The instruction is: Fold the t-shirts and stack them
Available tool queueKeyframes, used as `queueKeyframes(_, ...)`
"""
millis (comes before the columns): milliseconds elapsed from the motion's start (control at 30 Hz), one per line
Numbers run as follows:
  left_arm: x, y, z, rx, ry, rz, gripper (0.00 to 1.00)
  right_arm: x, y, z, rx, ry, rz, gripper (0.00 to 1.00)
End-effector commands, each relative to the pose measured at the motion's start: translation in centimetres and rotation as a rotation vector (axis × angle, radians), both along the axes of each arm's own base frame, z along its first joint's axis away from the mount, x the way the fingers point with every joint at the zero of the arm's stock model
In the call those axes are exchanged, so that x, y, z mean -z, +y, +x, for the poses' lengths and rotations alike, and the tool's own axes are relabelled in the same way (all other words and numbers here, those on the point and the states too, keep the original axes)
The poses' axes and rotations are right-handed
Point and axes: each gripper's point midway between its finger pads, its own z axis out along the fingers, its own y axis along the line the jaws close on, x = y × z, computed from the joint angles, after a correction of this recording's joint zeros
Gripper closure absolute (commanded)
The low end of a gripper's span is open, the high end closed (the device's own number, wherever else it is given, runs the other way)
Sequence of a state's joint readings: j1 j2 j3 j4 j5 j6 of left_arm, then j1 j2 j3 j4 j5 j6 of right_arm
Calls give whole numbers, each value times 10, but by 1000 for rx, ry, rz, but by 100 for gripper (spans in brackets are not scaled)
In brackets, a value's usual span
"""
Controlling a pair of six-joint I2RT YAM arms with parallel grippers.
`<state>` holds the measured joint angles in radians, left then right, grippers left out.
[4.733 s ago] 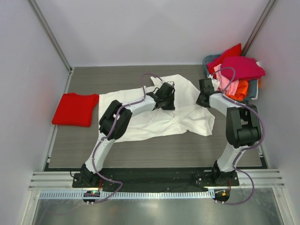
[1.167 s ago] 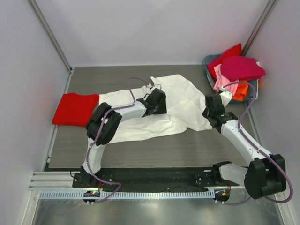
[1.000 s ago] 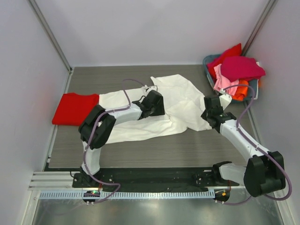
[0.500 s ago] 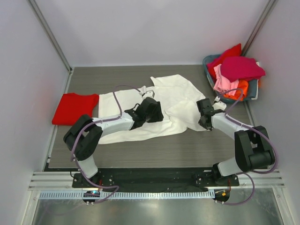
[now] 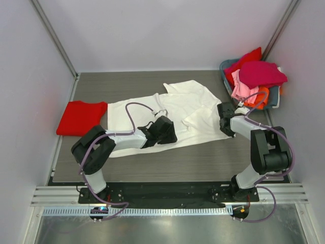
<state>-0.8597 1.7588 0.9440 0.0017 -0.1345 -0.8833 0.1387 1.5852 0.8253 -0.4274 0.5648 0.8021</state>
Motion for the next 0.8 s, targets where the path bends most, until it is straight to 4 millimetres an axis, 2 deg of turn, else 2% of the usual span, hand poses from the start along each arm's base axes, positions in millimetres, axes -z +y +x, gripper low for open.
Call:
queueKeyframes(0,18,12,1,-65,36,66,45,-9,-30,-2,34,23,-109,99)
queueKeyframes(133,25,13,1,-75,56,87,46,-16,-38,-7,40,13,-107,99)
queueKeyframes(300,16,12,5,-77,7,103,46,-33,-41,-7,22,-31,-116,98)
queueKeyframes(400,-18,10,14,-68,-105,112,42,-45,-36,-6,-10,-69,-91,98)
queueKeyframes(433,-41,12,17,-76,-146,94,41,-57,-34,-5,-20,-111,-82,97)
queueKeyframes(467,-53,16,19,-74,-175,100,40,-61,-32,-5,-31,-137,-75,96)
queueKeyframes(533,-81,26,24,-107,-236,111,39,-70,-23,-5,-96,-174,-41,93)
queueKeyframes(567,-99,37,21,-123,-256,113,36,-82,-17,-4,-129,-243,-16,91)
queueKeyframes(600,-107,46,20,-143,-271,128,34,-85,-11,-4,-173,-264,1,86)
queueKeyframes(633,-109,61,17,-165,-274,172,32,-88,4,-3,-236,-297,68,83)
queueKeyframes(667,-126,73,16,-193,-294,161,30,-96,12,-1,-275,-354,98,81)
queueKeyframes(733,-131,95,12,-238,-283,183,29,-99,27,-1,-315,-389,167,81)
queueKeyframes(767,-134,119,10,-282,-266,211,28,-101,37,0,-347,-399,214,82)
